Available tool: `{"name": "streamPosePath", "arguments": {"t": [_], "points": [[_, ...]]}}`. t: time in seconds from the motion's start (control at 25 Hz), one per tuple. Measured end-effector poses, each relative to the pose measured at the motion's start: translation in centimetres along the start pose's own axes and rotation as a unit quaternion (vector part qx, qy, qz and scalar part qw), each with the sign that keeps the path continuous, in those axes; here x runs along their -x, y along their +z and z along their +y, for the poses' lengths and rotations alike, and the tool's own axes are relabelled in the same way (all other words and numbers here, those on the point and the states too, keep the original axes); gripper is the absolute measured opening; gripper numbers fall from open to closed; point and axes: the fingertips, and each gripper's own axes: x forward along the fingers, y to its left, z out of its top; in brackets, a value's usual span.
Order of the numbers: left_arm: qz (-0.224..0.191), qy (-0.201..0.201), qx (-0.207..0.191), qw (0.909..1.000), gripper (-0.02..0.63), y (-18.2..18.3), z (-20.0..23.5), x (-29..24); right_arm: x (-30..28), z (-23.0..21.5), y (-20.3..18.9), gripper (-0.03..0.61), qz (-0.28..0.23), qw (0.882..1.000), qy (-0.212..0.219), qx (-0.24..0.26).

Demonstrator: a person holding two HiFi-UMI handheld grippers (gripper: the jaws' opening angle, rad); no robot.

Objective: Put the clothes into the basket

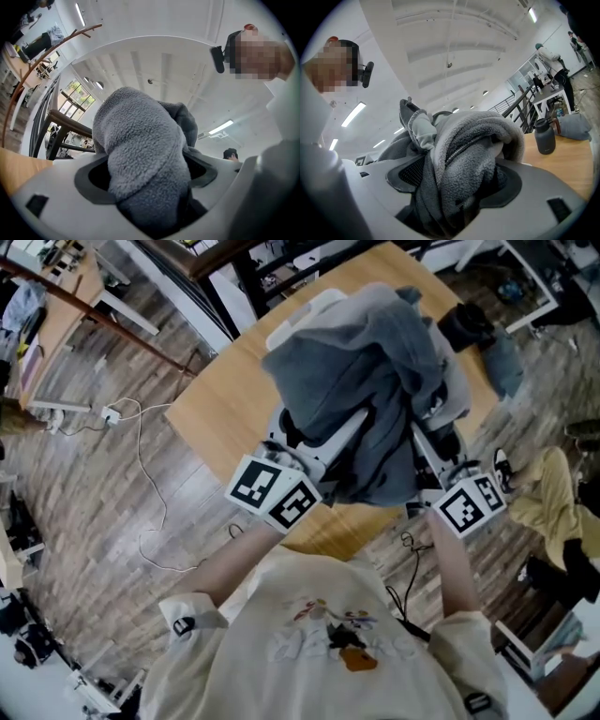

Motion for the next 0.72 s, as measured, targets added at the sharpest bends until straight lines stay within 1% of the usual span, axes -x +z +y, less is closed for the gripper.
{"name": "streamPosePath", "arguments": {"t": [0.16, 0.32, 0.48, 0.72], "points": [[-0.008, 0.003, -0.001, 1.0000, 0.408, 0.7, 1.0, -1.8, -1.9, -0.9, 1.3, 0.356, 0.001, 1.000, 0.006, 0.011], [-0.016, 0.015, 0.001, 0.9998, 0.408, 1.3, 1.9, -3.1, -3.5, -1.8, 2.1, 0.356, 0.000, 1.000, 0.010, 0.014], [-0.024, 0.016, 0.001, 0.9996, 0.408, 1.8, 3.2, -3.9, -5.1, -2.2, 2.4, 0.356, -0.002, 1.000, 0.015, 0.019], [-0.024, 0.018, 0.003, 0.9996, 0.408, 1.3, 4.0, -5.4, -6.1, -3.6, 2.7, 0.356, 0.000, 1.000, 0.014, 0.019]]}}
